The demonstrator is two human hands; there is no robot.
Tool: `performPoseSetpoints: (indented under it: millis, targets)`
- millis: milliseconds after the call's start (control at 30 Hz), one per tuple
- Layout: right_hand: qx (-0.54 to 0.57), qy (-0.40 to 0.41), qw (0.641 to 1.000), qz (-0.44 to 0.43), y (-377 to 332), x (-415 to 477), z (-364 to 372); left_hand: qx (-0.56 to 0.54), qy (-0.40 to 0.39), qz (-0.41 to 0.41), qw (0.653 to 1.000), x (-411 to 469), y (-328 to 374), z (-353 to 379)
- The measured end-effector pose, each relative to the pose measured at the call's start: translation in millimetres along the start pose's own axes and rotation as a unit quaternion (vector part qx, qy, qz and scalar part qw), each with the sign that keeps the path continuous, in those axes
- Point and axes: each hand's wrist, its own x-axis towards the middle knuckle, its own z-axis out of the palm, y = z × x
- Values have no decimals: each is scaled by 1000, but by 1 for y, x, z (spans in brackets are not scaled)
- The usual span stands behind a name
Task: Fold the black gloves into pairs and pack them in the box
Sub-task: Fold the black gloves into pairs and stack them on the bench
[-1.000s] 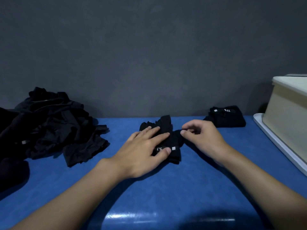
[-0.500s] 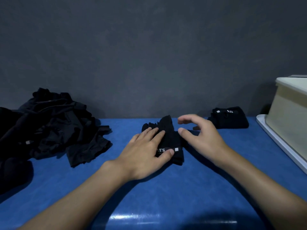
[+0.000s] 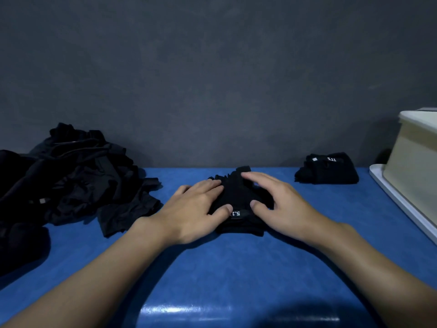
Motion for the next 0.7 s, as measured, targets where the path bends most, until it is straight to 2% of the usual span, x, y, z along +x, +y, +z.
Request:
performPoseSetpoints:
  millis: [67,300,400,500,600,700]
  targets:
    - [9,-21,1000,6,0,2,1,11,0,2,1000,0,0,0]
    - [-110,-139,984,32,15,6,1,47,-22,-2,999,-2,-2,-1]
    - [-128,-163,977,43,18,8,-2,61,-29,-3,998,-2,-3,-2]
    - [-108,-135,984,30,17,8,-3,61,-29,-2,998,-2,-2,-3]
    - [-24,-93,995,7,11,4,-5,63,-25,1,998,-2,-1,-3]
    - [3,-133,991,30,6,1,-9,62,-24,-1,998,-2,0,-4]
